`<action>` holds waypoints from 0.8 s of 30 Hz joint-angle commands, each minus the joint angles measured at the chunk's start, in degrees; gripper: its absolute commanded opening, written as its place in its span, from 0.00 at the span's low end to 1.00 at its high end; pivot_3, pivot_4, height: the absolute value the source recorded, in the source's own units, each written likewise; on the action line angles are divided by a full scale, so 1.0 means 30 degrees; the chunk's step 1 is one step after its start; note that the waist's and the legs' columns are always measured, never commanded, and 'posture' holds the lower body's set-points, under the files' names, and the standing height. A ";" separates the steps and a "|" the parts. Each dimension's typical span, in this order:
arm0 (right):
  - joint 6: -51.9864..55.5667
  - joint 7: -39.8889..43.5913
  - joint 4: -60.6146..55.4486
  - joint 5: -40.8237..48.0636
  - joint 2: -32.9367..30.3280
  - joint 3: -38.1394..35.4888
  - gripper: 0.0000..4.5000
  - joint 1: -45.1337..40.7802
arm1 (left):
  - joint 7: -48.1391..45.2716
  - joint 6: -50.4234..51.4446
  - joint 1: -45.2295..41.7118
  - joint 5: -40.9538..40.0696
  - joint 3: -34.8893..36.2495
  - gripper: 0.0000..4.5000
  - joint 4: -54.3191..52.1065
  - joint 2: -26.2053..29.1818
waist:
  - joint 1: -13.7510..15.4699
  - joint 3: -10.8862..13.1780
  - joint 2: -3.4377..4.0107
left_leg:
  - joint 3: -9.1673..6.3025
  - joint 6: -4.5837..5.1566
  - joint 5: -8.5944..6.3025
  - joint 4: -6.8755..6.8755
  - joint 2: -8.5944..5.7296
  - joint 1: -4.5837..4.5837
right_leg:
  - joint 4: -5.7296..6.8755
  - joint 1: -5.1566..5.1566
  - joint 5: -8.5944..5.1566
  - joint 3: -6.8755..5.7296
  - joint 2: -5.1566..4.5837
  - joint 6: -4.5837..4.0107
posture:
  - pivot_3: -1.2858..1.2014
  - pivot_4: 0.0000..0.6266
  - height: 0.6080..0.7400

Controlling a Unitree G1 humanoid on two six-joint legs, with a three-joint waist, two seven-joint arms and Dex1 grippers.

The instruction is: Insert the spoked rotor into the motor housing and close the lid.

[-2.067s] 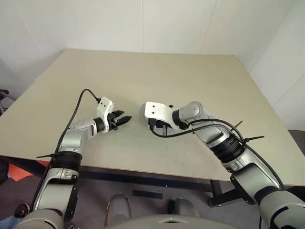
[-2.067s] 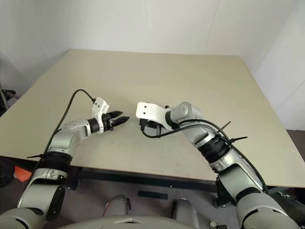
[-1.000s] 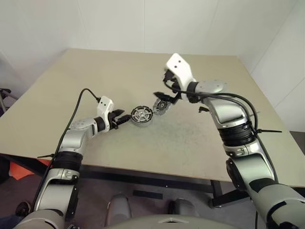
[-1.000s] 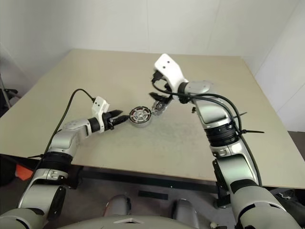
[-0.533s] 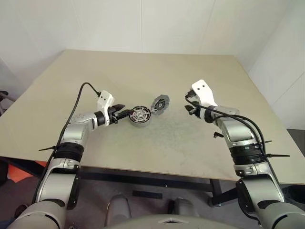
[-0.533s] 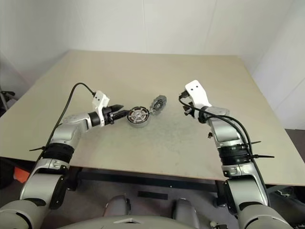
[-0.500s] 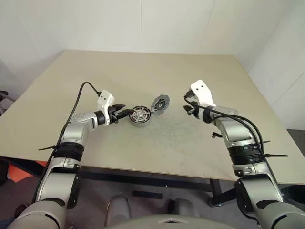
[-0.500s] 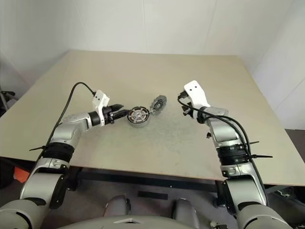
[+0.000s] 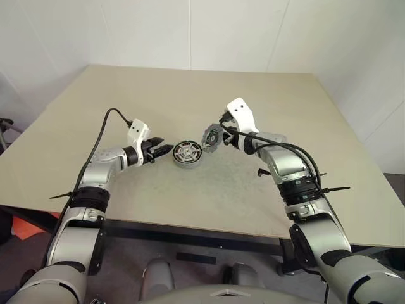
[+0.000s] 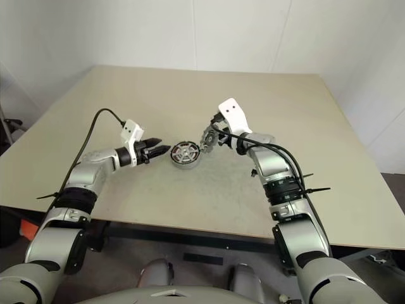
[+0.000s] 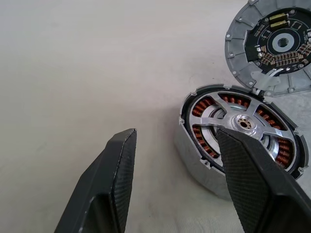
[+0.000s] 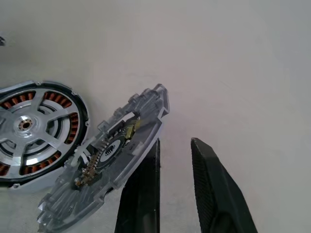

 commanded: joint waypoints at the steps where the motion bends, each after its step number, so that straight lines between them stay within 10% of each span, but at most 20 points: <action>1: 0.0543 0.0361 -0.1678 0.0602 0.0398 0.0292 0.01 -0.0530 | 0.0114 -0.0280 -0.0170 -0.0101 0.0450 0.62 -0.0620 0.0249 | -0.0003 0.0000 -0.0001 | -0.0001 0.0000 0.0000 0.0000 0.0001 0.0000 | 0.0000 0.0000 0.0000 0.0000 0.0000 0.0000 | 0.52 0.00 1.00; 24: -0.0118 0.0980 0.1236 0.0769 0.2320 0.2163 0.01 0.1234 | 0.0574 0.0002 -0.0344 -0.0090 0.0828 0.62 -0.0695 0.0452 | -0.0012 -0.0003 -0.0004 | -0.0004 -0.0007 0.0003 -0.0014 -0.0001 0.0026 | 0.0002 0.0017 0.0000 0.0002 -0.0001 0.0001 | 0.52 0.00 1.00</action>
